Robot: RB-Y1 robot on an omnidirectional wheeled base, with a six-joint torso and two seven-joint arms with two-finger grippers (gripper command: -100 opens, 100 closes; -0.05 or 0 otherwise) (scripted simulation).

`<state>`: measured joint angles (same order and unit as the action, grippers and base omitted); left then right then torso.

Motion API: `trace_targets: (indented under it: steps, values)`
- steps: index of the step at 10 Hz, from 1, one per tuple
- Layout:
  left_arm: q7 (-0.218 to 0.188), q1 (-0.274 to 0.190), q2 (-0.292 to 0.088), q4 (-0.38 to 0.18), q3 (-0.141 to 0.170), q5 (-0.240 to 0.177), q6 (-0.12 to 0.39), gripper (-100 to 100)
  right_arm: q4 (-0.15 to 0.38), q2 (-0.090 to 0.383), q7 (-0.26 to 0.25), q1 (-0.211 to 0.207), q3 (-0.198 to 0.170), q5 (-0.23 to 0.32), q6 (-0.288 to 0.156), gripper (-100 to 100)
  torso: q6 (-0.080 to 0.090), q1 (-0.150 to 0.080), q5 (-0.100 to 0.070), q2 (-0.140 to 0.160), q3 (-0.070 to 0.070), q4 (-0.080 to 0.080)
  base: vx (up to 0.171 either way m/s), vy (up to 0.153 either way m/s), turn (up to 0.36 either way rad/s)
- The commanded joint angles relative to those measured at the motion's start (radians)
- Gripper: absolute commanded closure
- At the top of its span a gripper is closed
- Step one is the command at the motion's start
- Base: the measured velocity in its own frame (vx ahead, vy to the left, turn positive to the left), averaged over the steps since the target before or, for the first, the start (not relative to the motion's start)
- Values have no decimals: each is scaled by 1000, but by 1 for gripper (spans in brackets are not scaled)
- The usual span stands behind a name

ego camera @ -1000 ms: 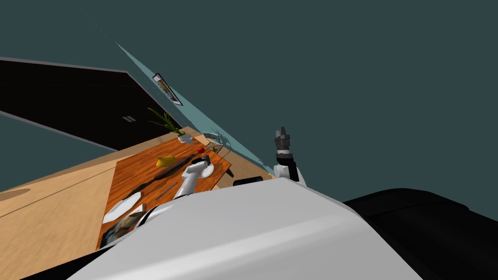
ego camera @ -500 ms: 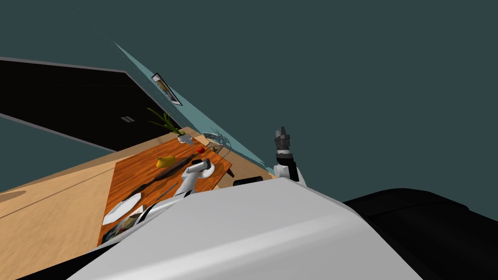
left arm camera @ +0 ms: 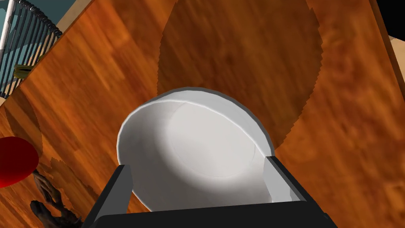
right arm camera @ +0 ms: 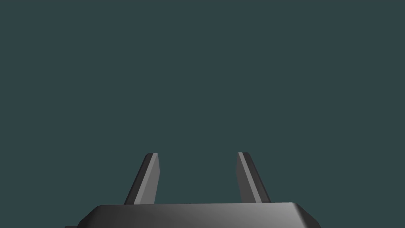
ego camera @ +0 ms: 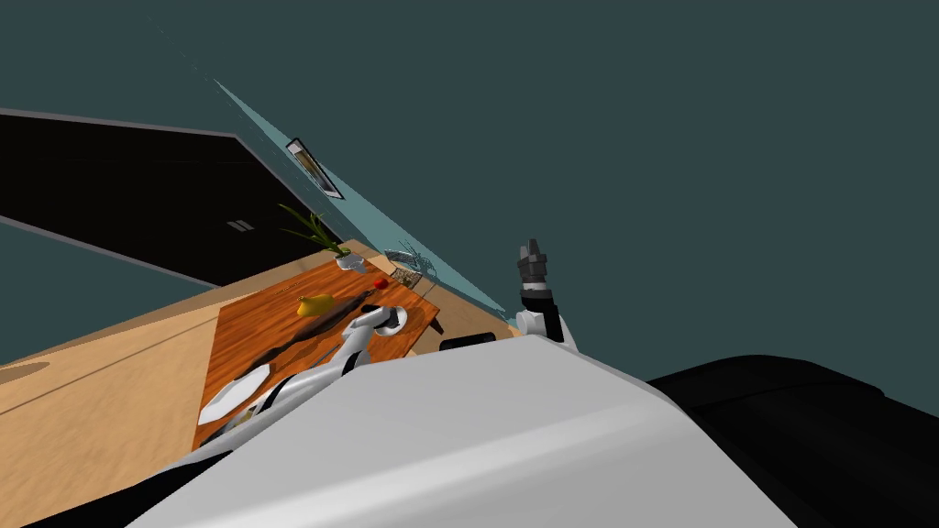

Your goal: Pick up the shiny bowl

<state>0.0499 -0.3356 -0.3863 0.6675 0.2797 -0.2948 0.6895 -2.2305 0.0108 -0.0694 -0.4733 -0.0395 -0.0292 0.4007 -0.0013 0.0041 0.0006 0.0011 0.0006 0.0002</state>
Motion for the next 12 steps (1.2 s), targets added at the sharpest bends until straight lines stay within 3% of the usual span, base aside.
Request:
trace_targets:
  steps: [1,3,4,8,11,12]
  values:
    - [3,-3,-4,-13,2,-9,31,-100,0,0,0,0,0,0,0,0,0,0,0,0,0,0,-6,43,-4]
    - [13,-20,-11,-79,7,-37,77,-100,0,0,0,0,0,0,0,0,0,-1,0,0,0,0,-5,47,1]
    - [13,-20,-11,-79,7,-37,77,-100,0,0,0,0,0,0,0,0,0,-1,0,0,0,0,-1,50,1]
    - [29,-39,-20,-175,11,-79,142,-100,0,0,0,0,0,0,0,0,0,0,0,0,0,0,3,60,7]
    - [24,-35,-19,-166,10,-77,149,-100,0,0,0,0,0,0,0,0,0,-1,0,-1,0,0,6,40,1]
    - [25,-36,-19,-167,10,-77,149,0,0,0,0,0,0,0,0,0,0,-3,0,-1,0,0,0,0,0]
